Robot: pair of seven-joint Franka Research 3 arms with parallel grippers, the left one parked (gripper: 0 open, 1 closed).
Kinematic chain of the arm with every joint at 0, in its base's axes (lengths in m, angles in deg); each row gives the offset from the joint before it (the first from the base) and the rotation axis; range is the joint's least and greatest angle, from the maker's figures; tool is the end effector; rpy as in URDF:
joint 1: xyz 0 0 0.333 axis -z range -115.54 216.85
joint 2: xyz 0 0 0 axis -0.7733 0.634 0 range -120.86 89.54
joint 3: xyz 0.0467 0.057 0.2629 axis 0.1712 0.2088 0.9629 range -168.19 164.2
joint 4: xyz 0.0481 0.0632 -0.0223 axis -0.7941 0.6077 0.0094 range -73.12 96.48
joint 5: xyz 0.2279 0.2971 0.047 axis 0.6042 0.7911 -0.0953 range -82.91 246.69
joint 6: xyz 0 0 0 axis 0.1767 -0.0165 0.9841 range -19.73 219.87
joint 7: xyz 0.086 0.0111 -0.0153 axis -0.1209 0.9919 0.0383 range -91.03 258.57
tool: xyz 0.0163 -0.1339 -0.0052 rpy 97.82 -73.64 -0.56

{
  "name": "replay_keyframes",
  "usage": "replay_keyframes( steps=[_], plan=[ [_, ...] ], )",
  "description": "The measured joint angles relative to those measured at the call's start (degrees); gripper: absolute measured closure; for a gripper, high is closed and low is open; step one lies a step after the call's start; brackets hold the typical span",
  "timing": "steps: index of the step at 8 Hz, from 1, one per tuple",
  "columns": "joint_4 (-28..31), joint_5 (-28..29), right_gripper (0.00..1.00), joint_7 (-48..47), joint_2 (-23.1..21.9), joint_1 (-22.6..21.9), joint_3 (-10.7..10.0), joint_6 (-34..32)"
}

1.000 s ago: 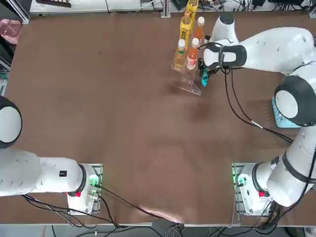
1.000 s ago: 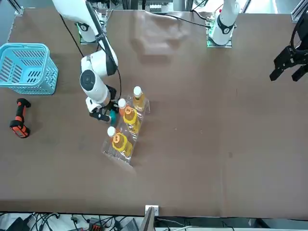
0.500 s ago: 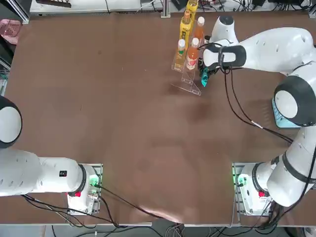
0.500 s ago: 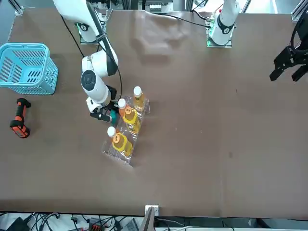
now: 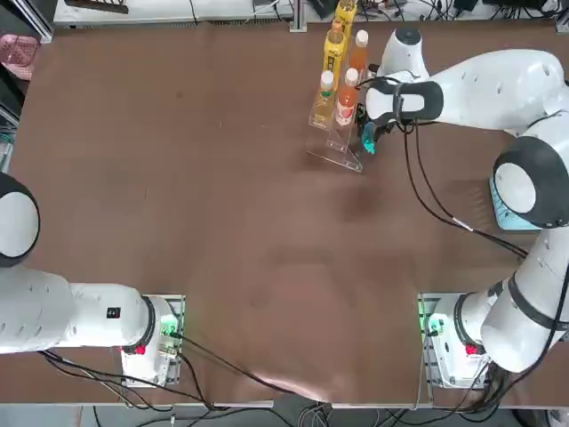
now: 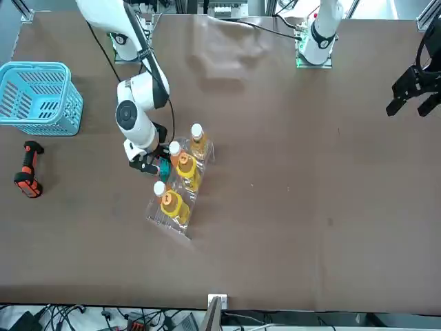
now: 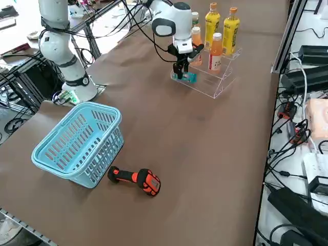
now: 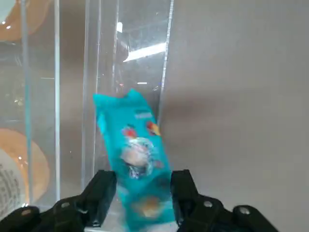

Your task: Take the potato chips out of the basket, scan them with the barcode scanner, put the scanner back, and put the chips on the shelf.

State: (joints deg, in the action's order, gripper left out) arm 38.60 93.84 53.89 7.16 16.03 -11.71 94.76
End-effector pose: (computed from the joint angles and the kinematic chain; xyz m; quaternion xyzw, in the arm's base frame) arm 0.5092 0.2384 0.1830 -0.9925 0.1171 0.0231 0.0261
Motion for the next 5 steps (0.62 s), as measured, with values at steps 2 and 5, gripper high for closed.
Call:
replay_keyframes(
  steps=[2,5],
  plan=[
    [0.0,0.0,0.22,0.0,0.0,0.0,0.0,0.0],
    [-0.9,0.0,0.05,0.7,-0.6,0.6,-0.4,-0.5]
  ],
)
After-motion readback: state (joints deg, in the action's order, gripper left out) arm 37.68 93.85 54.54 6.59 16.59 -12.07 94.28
